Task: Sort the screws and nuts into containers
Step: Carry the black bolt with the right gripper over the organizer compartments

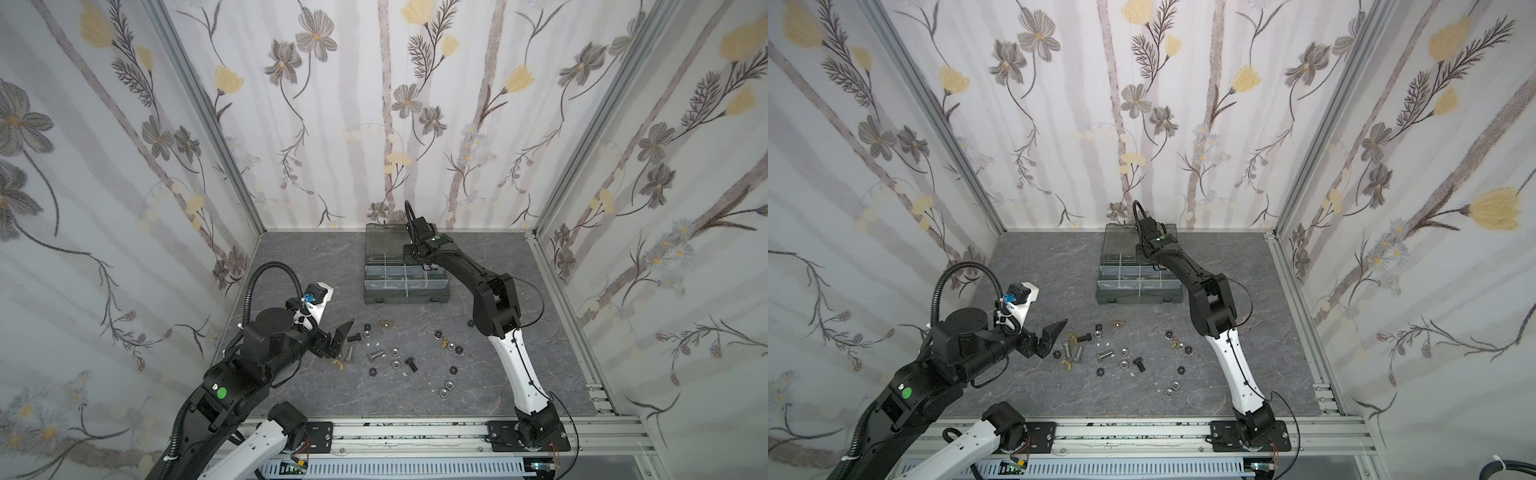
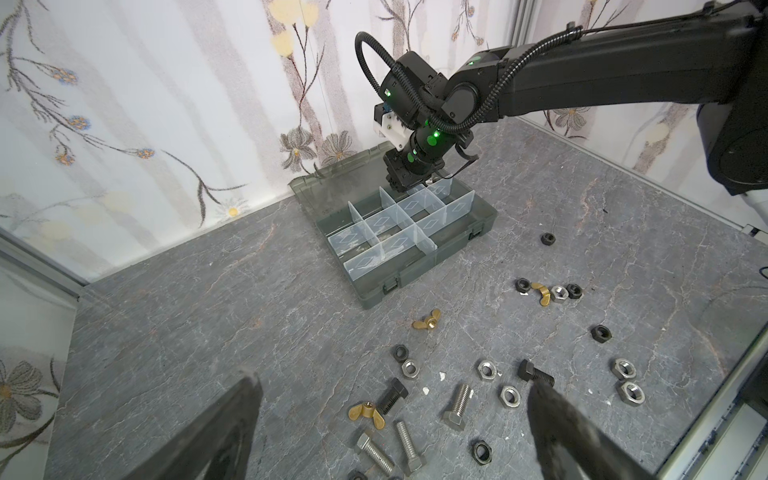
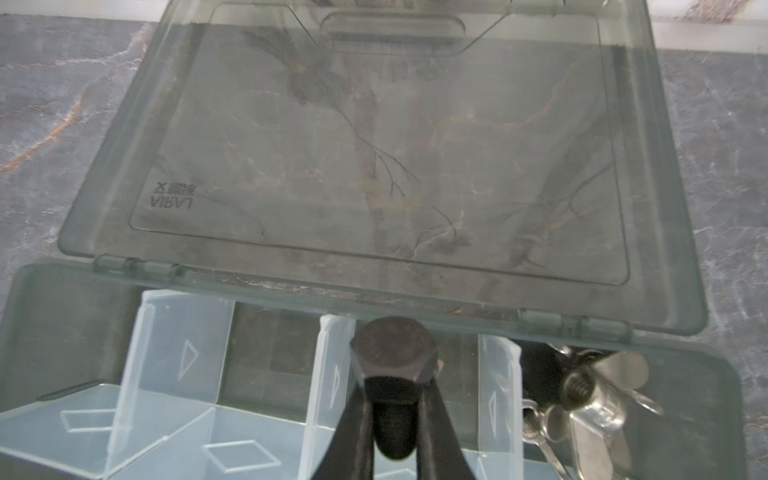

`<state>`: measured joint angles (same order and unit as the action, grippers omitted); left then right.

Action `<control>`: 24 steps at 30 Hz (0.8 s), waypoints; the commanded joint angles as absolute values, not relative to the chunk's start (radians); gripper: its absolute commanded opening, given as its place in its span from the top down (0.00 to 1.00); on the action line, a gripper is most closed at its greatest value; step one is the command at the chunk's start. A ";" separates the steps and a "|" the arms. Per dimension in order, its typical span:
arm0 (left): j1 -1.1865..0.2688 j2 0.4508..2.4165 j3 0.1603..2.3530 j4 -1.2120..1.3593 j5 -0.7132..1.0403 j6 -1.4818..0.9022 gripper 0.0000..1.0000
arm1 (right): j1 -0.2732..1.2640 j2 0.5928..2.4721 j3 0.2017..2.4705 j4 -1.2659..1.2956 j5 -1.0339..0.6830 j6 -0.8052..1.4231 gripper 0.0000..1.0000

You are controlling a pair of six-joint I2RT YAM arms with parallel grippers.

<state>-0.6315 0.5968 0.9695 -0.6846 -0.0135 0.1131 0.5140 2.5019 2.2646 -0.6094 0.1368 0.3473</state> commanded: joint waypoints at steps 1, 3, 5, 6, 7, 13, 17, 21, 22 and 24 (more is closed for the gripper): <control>-0.631 0.594 0.963 -0.640 -0.005 0.122 0.00 | 0.513 2.519 2.274 -0.591 0.135 0.363 0.91; -0.632 0.595 0.961 -0.643 -0.005 0.119 0.00 | 0.513 2.524 2.274 -0.592 0.142 0.364 0.90; -0.631 0.595 0.963 -0.644 -0.003 0.118 0.00 | 0.513 2.526 2.274 -0.595 0.147 0.362 0.89; -0.632 0.596 0.965 -0.643 -0.005 0.118 0.00 | 0.514 2.525 2.274 -0.597 0.147 0.360 0.87; -0.631 0.598 0.966 -0.645 -0.006 0.119 0.00 | 0.514 2.521 2.273 -0.602 0.151 0.359 0.86; -0.632 0.600 0.968 -0.644 -0.004 0.121 0.00 | 0.515 2.475 2.267 -0.650 0.155 0.350 0.80; -0.631 0.595 0.968 -0.641 -0.003 0.120 0.00 | 0.522 2.410 2.219 -0.659 0.163 0.337 0.75; -0.631 0.585 0.969 -0.647 0.004 0.122 0.00 | 0.534 2.325 2.142 -0.660 0.167 0.326 0.68; -0.631 0.582 0.969 -0.646 0.007 0.121 0.00 | 0.538 2.303 2.120 -0.663 0.170 0.323 0.68; -0.633 0.578 0.971 -0.641 0.011 0.119 0.00 | 0.548 2.258 2.074 -0.667 0.175 0.316 0.67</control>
